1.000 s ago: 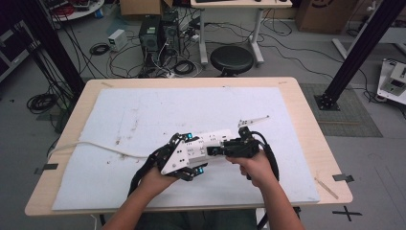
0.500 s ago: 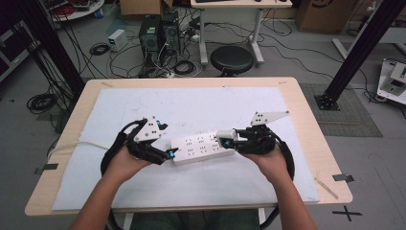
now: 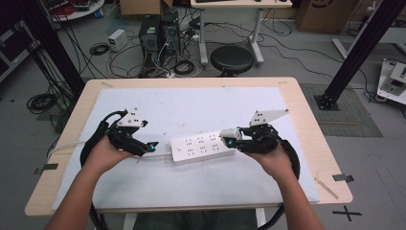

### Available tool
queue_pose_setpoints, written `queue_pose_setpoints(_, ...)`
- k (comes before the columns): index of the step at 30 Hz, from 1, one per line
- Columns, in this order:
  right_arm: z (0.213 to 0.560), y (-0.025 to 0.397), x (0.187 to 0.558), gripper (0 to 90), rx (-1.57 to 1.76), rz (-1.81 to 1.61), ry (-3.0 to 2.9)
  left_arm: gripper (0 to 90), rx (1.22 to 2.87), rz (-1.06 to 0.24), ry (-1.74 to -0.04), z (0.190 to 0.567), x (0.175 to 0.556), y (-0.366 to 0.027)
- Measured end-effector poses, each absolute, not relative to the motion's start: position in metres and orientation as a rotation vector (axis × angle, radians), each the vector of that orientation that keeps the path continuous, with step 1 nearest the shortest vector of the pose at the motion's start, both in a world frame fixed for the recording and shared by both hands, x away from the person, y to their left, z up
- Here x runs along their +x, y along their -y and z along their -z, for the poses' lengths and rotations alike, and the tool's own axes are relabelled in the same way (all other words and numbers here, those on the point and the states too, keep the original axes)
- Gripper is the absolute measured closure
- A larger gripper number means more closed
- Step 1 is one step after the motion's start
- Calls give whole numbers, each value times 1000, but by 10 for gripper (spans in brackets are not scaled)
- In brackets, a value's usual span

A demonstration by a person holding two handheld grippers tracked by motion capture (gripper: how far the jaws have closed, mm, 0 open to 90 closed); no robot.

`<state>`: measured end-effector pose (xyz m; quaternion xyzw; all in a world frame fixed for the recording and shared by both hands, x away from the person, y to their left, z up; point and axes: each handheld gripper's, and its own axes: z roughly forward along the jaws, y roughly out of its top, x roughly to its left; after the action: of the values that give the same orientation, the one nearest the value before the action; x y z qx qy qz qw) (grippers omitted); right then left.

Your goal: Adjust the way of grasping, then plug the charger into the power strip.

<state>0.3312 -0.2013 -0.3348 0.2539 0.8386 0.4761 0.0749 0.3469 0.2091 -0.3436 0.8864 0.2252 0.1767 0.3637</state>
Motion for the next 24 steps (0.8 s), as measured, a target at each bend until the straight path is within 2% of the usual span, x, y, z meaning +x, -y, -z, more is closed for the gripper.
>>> queue_pose_setpoints(10,335,199,336,632,667,-1350,-2556,176,2264,-450,-611,348,351,-215)
queue_pose_setpoints(24,326,180,343,633,539,-943,-2452,176,2264,-431,-630,359,353,-219)
